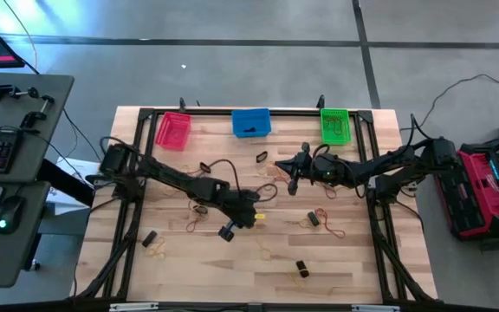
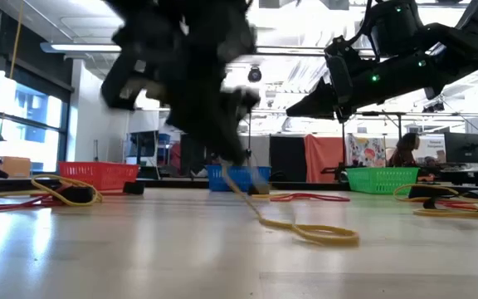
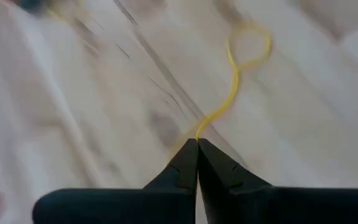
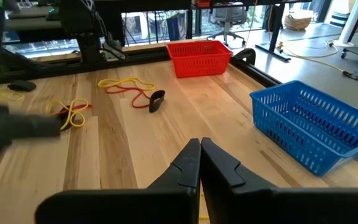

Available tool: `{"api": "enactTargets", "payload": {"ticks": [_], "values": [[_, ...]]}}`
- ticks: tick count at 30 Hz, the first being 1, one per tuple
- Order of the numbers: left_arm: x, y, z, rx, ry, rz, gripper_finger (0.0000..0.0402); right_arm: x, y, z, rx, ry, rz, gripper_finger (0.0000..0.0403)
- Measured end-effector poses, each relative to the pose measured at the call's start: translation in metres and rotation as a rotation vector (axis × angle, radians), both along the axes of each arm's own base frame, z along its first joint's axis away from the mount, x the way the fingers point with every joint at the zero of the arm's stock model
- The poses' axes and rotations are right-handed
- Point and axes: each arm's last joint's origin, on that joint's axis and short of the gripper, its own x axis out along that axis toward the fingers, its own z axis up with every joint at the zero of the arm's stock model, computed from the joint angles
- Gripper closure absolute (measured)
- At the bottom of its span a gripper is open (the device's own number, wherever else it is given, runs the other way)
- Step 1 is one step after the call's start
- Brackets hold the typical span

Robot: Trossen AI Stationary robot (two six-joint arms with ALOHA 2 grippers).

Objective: Sort rubber bands into baskets
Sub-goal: Put the yellow rubber band into the red bin

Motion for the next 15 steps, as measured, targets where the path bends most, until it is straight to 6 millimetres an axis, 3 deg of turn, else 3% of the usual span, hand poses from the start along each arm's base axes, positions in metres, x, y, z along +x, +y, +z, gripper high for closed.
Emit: {"api": "enactTargets", "payload": {"ticks": [15], "values": [[-0.046, 0.035, 0.118, 0.021, -0.266, 0.256, 0.0401, 0.000, 0.000, -0.001, 0.003, 0.005, -0.001, 0.0403]]}}
